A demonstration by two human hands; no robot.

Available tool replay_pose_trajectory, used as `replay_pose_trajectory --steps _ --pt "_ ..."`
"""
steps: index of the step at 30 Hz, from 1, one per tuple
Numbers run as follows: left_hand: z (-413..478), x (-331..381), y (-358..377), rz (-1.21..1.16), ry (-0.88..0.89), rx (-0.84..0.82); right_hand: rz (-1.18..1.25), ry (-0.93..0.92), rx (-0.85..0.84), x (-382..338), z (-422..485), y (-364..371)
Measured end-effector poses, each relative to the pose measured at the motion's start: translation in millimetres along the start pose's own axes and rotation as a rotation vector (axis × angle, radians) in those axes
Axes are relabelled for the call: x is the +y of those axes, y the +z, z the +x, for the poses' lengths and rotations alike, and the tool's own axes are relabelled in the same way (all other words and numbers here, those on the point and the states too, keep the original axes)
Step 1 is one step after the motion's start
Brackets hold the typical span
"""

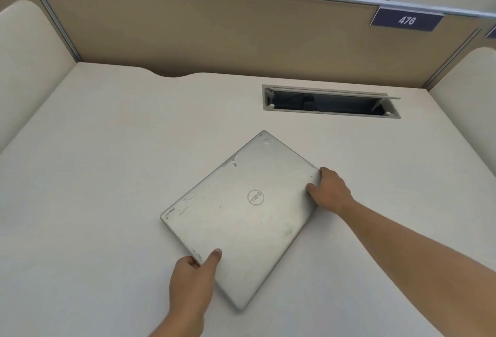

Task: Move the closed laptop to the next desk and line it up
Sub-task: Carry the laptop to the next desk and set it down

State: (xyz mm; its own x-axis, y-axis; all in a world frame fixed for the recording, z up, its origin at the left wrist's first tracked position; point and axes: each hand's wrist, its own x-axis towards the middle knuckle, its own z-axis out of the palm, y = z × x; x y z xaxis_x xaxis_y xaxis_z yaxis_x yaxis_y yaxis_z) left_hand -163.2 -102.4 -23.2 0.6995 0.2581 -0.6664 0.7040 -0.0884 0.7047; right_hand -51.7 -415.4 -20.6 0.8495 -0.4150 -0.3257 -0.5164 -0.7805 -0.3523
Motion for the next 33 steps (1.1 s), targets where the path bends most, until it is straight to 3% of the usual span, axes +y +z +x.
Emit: replay_pose_trajectory --steps 7,15,26,33 --pt "-6 9 11 -0.153 -0.093 0.022 -0.104 0.056 -0.043 -18 13 -5" --pt "8 -1 0 -0.138 -0.053 0.007 -0.149 0.074 -0.060 -31 26 -11" --pt "25 -8 -15 -0.133 -0.025 -0.037 0.064 0.017 -0.131 -16 46 -29" --pt "42 2 -43 -0.084 0.018 -0.077 0.388 0.022 -0.201 5 36 -35"
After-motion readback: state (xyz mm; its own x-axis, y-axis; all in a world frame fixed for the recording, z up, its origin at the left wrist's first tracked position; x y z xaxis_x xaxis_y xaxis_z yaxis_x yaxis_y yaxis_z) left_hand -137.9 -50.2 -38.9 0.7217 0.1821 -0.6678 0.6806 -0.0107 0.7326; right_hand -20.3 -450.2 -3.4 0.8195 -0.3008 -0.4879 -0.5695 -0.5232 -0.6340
